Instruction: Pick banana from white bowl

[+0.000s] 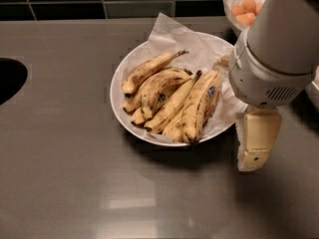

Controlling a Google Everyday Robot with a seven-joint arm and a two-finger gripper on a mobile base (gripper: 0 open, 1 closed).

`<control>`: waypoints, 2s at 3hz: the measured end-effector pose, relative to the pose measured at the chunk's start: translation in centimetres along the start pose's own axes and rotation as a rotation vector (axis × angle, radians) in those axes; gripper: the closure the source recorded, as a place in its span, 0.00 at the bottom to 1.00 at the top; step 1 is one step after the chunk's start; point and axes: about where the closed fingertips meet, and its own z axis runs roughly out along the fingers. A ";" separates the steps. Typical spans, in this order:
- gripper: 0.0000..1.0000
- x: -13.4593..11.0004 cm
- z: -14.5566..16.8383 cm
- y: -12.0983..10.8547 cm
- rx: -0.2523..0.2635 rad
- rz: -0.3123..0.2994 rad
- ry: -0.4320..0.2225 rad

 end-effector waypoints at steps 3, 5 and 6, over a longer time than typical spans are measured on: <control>0.00 -1.3 0.2 -3.2 0.001 -0.211 -0.050; 0.00 -1.7 1.8 -3.4 -0.021 -0.264 -0.050; 0.00 -1.3 1.2 -4.0 -0.006 -0.276 -0.068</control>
Offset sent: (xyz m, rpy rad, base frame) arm 0.0350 -0.0029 0.0133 0.0275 -0.0021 0.1828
